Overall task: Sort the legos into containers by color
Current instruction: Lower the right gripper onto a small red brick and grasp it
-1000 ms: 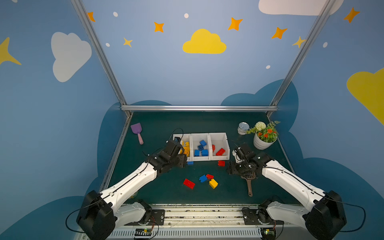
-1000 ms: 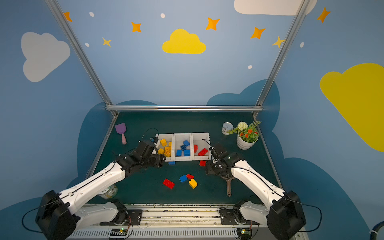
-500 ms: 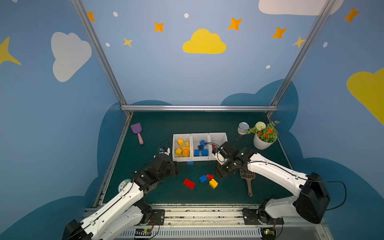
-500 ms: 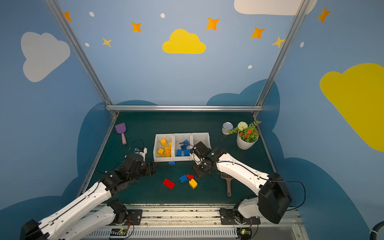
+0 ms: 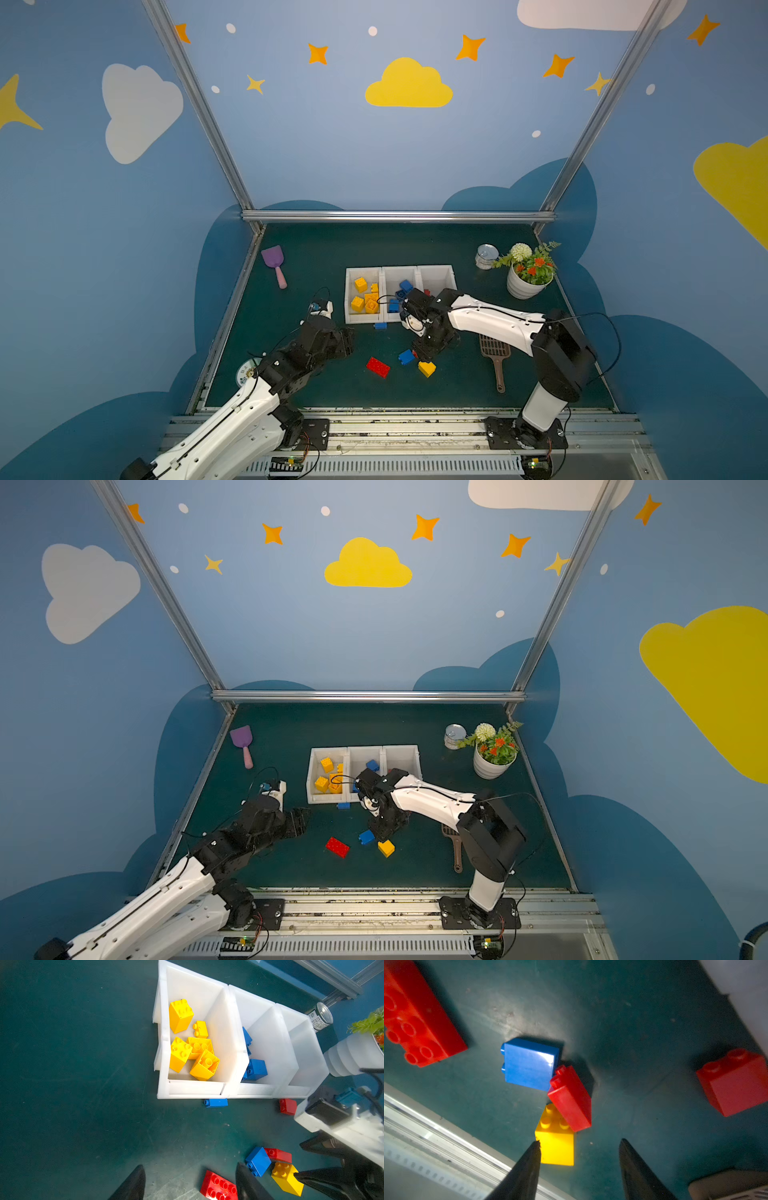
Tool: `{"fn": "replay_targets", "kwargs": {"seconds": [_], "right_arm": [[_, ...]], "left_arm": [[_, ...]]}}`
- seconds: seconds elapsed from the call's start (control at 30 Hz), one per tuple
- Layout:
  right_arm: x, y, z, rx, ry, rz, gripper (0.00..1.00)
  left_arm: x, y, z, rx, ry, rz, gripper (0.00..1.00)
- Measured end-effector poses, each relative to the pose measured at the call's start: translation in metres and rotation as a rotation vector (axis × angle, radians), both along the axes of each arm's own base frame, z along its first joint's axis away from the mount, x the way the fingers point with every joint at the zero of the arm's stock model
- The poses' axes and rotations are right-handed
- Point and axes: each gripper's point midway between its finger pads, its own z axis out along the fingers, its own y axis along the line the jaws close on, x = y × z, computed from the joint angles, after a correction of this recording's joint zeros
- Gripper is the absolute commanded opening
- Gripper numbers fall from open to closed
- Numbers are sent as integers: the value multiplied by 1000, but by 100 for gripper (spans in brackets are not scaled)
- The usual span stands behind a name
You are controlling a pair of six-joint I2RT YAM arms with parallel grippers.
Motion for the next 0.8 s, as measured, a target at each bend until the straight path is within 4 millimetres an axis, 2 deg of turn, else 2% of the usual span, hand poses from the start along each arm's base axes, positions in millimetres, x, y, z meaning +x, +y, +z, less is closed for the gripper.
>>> {"fn": "replay_targets", "kwargs": {"seconds": [0.2,0.4,0.6,0.8], "right_arm": [[8,8,-11,-31,8,-3,54],[10,10,-26,-65,32,-23,42],[11,10,-27,-68,32,-47,27],[14,9,-27,-68,32,-72,19]], "left_arm": [[0,0,0,-1,-1,0,69],[-2,1,3,-6,-7,0,69],[-3,2,3,-6,-7,0,69],[-4,2,2,-5,-3,-2,69]]}}
